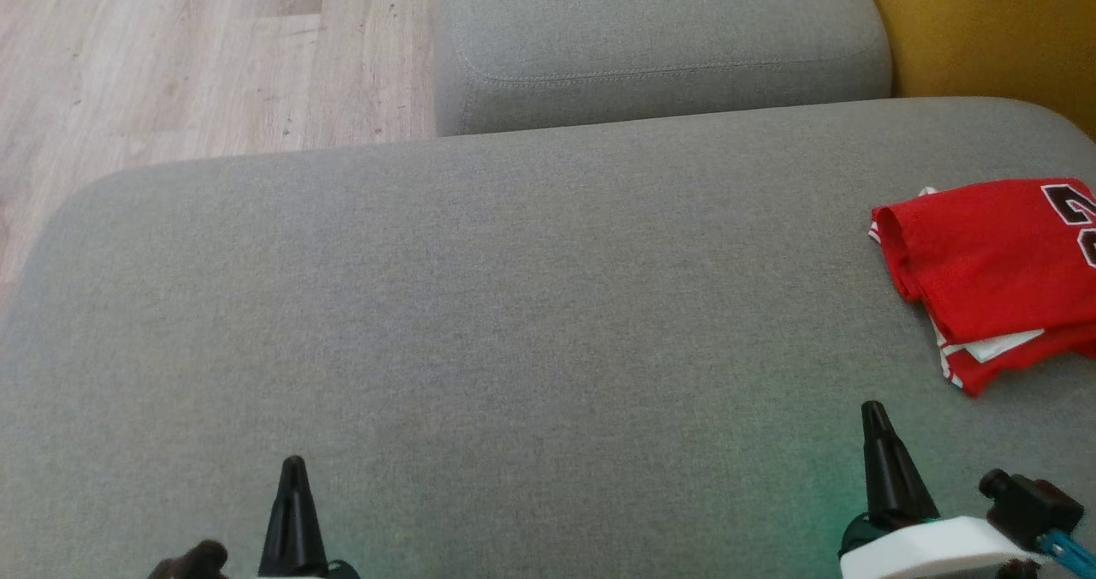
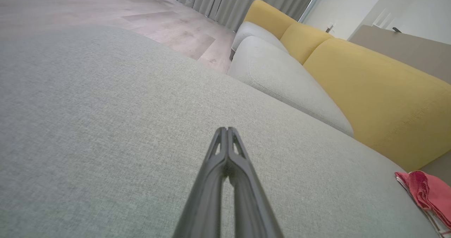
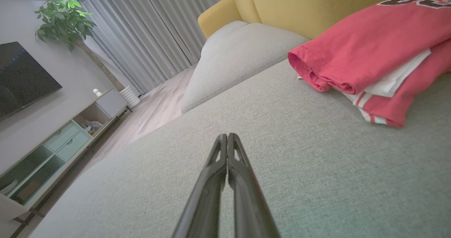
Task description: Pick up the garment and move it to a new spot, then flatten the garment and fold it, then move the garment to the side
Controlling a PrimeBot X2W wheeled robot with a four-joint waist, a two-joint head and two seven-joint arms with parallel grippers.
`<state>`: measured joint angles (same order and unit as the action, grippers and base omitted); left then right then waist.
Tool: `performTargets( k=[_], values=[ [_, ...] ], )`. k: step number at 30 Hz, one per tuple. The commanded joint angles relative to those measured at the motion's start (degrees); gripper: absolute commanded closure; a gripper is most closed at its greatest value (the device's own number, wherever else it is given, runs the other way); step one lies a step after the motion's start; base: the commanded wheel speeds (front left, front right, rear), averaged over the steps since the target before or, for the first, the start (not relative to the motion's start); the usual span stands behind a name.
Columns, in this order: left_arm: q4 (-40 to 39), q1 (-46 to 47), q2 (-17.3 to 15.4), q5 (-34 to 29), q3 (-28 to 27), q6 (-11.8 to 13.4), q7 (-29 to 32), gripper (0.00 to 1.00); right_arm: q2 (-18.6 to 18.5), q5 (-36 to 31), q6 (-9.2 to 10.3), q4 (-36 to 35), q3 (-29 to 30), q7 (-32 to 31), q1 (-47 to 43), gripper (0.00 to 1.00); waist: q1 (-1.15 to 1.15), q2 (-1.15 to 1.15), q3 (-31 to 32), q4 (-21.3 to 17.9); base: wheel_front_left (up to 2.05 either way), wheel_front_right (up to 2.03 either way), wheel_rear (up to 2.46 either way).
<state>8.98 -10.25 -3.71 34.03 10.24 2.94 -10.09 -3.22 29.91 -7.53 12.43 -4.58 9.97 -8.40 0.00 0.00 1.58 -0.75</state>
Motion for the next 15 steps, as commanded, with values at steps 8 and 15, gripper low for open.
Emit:
performTargets(
  k=[8, 15],
  values=[
    [-1.04, 3.95, -0.83, 6.56, -2.28, -1.38, 1.26, 1.00, -1.07, 7.09, 0.02, -1.37, 0.73, -1.52, 3.70, 1.00, 0.00, 0.00, -0.17, 0.07, 0.00, 0.00, 0.00],
    [-0.49, 5.14, -0.95, 12.00, -3.33, -2.28, 2.46, 1.00, -1.20, 12.88, 0.02, -1.10, 1.39, -2.70, 4.75, 1.00, 0.00, 0.00, -0.33, 0.14, 0.00, 0.00, 0.00]
  ],
)
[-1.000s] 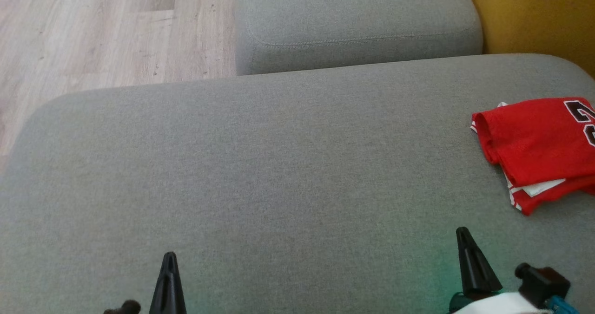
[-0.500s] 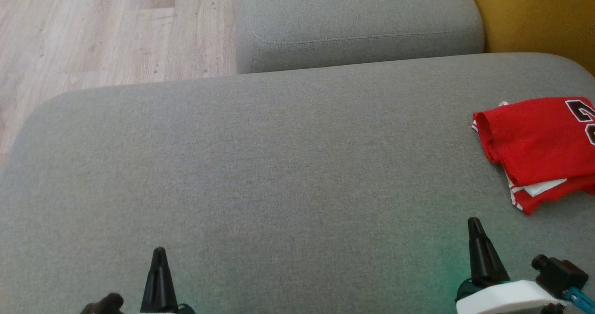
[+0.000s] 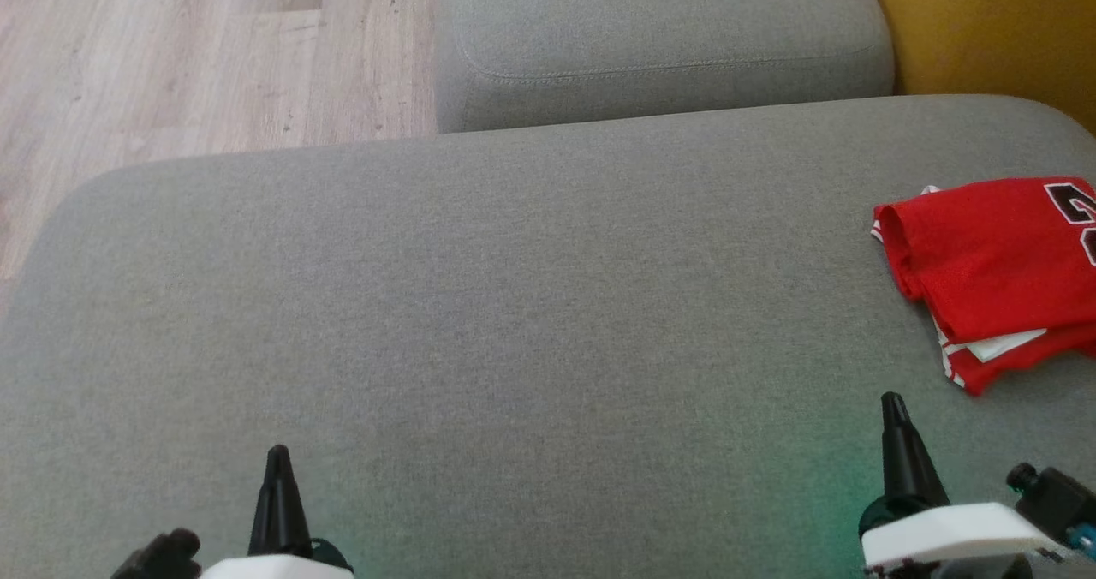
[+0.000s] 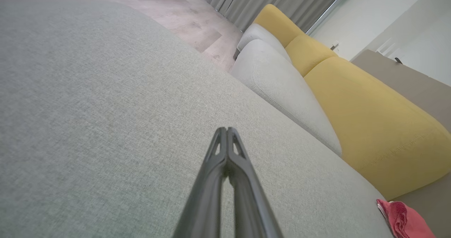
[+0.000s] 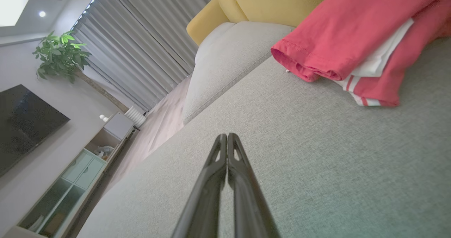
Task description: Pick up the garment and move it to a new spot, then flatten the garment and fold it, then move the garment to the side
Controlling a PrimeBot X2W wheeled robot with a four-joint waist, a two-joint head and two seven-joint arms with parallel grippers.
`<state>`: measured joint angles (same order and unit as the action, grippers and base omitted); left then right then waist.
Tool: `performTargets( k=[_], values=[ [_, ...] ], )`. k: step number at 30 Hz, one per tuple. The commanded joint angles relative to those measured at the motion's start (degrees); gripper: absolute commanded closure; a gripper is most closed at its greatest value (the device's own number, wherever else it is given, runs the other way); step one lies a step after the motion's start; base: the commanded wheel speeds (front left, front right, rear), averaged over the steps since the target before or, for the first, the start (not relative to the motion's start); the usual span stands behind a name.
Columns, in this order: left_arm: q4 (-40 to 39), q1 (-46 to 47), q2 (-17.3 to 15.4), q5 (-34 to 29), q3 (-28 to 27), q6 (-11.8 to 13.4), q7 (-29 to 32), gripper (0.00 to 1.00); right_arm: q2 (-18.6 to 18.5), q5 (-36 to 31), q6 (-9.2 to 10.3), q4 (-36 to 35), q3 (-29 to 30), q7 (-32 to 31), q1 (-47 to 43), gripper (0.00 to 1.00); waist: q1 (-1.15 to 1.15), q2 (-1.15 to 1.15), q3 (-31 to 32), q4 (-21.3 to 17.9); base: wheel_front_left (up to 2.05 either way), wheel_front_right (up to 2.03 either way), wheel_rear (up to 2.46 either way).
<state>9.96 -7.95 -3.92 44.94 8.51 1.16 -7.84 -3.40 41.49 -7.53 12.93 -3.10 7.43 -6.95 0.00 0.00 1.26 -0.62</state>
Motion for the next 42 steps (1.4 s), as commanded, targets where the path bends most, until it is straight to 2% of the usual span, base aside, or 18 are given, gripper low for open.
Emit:
performTargets(
  k=[1, 42],
  values=[
    [-1.40, 2.99, -0.75, 1.77, -1.73, -0.61, 0.36, 1.00, -1.04, 2.02, 0.02, -1.56, 0.00, -0.31, 3.43, 1.00, 0.00, 0.00, -0.03, 0.02, 0.00, 0.00, 0.00],
    [1.57, 9.07, -0.90, 28.47, -7.55, -5.10, 6.87, 1.00, -1.28, 30.46, 0.03, -0.18, 3.83, -6.67, 8.70, 1.00, 0.00, 0.00, -0.82, 0.35, 0.00, 0.00, 0.00]
  ],
)
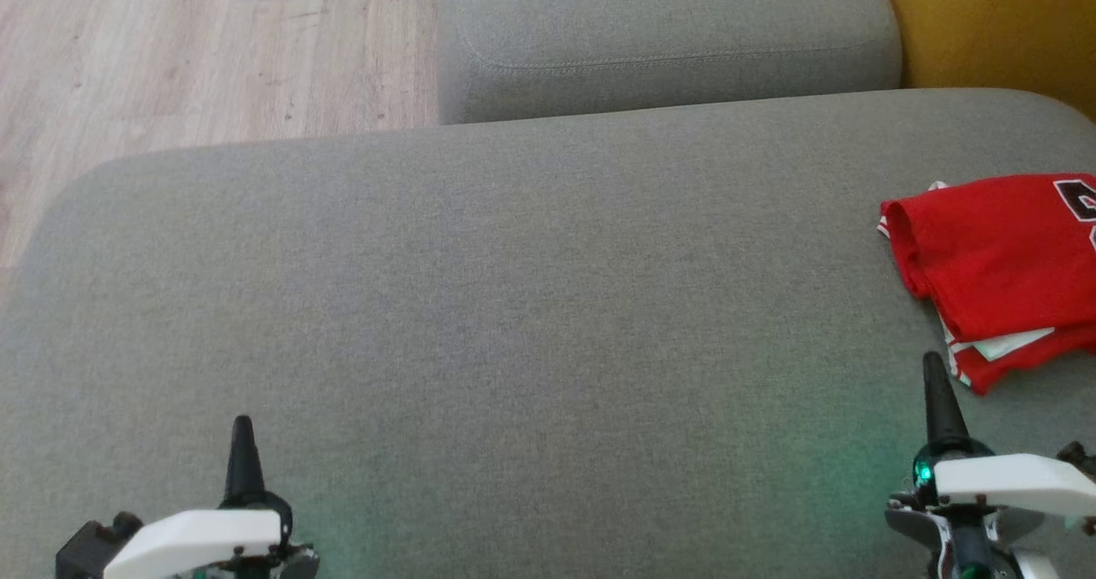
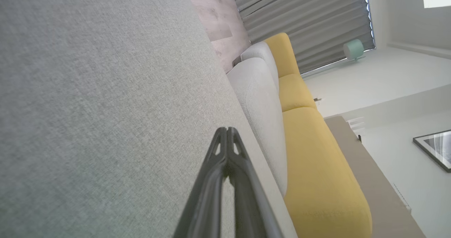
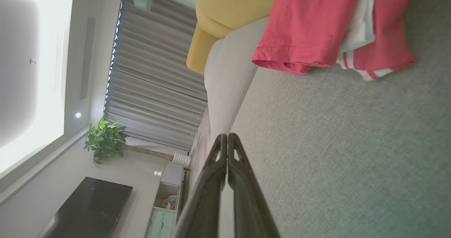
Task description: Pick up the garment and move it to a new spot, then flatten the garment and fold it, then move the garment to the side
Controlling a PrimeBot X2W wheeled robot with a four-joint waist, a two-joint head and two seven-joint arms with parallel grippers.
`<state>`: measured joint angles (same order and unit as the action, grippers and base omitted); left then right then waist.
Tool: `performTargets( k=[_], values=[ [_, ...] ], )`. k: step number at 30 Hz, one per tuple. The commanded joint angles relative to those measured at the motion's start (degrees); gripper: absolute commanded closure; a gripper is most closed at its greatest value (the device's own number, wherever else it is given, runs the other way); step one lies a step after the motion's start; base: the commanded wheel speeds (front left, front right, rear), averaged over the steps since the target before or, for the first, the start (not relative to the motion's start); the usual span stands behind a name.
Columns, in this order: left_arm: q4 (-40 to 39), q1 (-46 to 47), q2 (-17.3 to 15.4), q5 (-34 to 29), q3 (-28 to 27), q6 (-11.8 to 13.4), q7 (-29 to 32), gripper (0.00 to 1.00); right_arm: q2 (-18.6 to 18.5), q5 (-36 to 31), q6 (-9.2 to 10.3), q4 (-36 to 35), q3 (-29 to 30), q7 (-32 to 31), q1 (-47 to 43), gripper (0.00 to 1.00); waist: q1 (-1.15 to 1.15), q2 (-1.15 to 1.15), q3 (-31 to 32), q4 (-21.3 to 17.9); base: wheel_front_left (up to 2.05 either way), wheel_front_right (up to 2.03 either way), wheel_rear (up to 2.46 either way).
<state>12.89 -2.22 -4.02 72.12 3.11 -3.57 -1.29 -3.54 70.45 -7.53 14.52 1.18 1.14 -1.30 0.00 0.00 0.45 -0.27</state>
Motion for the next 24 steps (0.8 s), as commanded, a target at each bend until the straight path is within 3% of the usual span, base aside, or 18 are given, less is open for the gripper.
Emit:
performTargets(
  k=[1, 24],
  values=[
    [-1.29, 3.49, -0.80, 1.95, -2.31, -0.48, 0.49, 1.00, -1.13, 2.20, 0.03, -1.73, -0.35, -0.54, 3.19, 1.00, 0.00, 0.00, -0.03, 0.02, 0.00, 0.00, 0.00],
    [0.37, 6.86, -0.69, 16.40, -5.78, -2.95, 4.29, 1.00, -1.08, 17.61, 0.04, -0.95, 2.01, -4.24, 6.12, 1.00, 0.00, 0.00, -0.47, 0.20, 0.00, 0.00, 0.00]
  ],
)
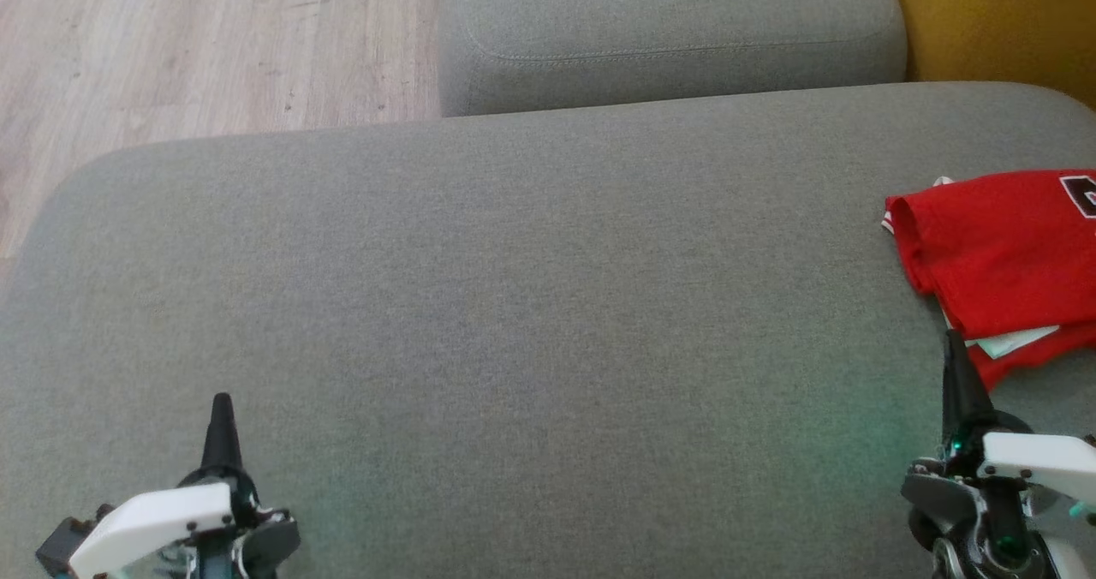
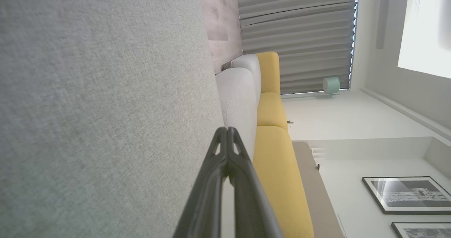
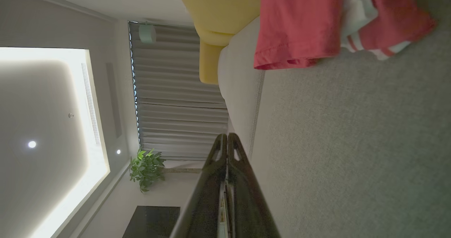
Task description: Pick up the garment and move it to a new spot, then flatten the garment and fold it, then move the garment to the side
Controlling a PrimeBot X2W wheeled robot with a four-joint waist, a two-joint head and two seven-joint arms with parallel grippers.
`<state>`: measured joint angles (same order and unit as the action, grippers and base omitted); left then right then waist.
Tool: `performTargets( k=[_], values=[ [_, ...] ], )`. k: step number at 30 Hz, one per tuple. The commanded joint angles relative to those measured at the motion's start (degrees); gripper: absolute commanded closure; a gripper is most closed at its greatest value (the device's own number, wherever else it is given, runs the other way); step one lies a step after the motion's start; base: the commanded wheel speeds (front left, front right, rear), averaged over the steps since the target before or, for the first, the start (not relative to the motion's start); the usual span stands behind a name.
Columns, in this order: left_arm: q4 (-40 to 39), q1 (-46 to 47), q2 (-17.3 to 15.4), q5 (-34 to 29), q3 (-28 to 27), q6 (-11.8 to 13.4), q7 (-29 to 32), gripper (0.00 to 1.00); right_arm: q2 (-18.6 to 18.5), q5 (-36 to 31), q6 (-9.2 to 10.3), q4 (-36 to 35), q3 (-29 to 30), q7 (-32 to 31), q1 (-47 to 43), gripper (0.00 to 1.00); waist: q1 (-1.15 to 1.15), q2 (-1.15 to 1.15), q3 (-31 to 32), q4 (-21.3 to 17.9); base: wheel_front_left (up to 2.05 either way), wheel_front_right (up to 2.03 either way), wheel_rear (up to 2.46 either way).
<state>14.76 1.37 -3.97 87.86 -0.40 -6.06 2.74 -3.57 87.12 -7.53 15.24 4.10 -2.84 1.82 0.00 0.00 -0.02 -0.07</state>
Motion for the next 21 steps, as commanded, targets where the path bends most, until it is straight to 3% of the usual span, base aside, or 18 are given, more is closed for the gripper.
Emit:
performTargets(
  k=[1, 9, 21],
  values=[
    [-1.42, 3.43, -0.73, 1.31, -2.43, -0.57, 0.43, 1.00, -1.05, 1.65, 0.04, -1.64, -0.80, -0.43, 3.13, 1.00, 0.00, 0.00, -0.02, 0.01, 0.00, 0.00, 0.00],
    [-0.84, 4.62, -0.66, 6.33, -3.68, -1.43, 1.79, 1.00, -1.01, 7.01, 0.04, -1.37, 0.07, -1.76, 4.16, 1.00, 0.00, 0.00, -0.17, 0.07, 0.00, 0.00, 0.00],
    [-0.82, 4.64, -0.43, 6.06, -4.01, -1.43, 2.05, 1.00, -0.78, 6.74, 0.04, -1.35, 0.38, -2.01, 4.18, 1.00, 0.00, 0.00, -0.17, 0.07, 0.00, 0.00, 0.00]
  ],
)
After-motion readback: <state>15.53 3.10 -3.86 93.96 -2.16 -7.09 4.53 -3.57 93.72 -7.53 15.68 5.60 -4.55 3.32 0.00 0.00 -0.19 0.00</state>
